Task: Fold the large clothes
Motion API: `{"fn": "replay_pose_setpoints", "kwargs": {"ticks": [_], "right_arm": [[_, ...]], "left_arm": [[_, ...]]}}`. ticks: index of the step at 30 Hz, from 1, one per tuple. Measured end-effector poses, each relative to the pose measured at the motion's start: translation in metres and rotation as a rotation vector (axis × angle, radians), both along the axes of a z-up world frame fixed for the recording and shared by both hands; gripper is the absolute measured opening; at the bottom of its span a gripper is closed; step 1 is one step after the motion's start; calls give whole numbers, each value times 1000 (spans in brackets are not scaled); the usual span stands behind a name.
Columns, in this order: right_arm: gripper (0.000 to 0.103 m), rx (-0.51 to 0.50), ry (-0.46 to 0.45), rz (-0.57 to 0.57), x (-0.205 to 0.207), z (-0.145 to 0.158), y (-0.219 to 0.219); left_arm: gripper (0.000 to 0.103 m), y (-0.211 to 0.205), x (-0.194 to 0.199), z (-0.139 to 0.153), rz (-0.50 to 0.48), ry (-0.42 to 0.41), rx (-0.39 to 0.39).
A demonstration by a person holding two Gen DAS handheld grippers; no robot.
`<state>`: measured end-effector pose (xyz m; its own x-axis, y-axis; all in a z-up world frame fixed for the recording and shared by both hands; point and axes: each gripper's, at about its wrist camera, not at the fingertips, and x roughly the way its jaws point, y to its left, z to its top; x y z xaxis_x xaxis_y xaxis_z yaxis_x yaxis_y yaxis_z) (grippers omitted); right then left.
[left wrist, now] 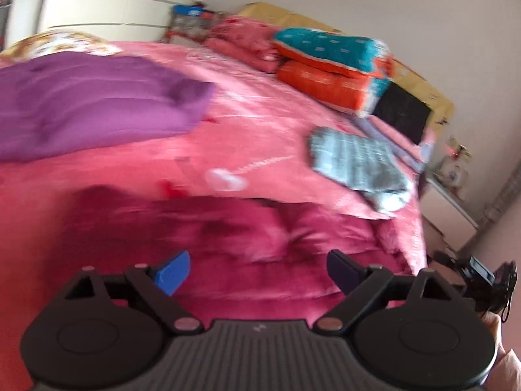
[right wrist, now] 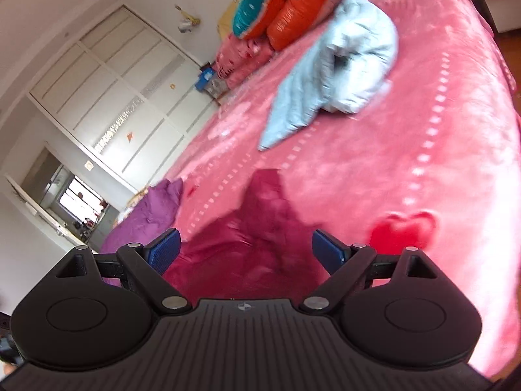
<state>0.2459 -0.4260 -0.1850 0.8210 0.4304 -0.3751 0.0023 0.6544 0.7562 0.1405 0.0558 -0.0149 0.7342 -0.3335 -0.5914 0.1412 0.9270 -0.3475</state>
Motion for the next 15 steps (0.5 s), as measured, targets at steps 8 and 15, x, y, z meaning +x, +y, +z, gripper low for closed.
{"fn": "replay_pose_setpoints", "kwargs": {"ticks": [8,15], "right_arm": [[103,168,86,137,2,-39,3],[103,211,62,248,14,-37,25]], "left_arm": [[91,123,-18,-48,184,104,-279],[91,136,0,-87,164,128,-417]]}}
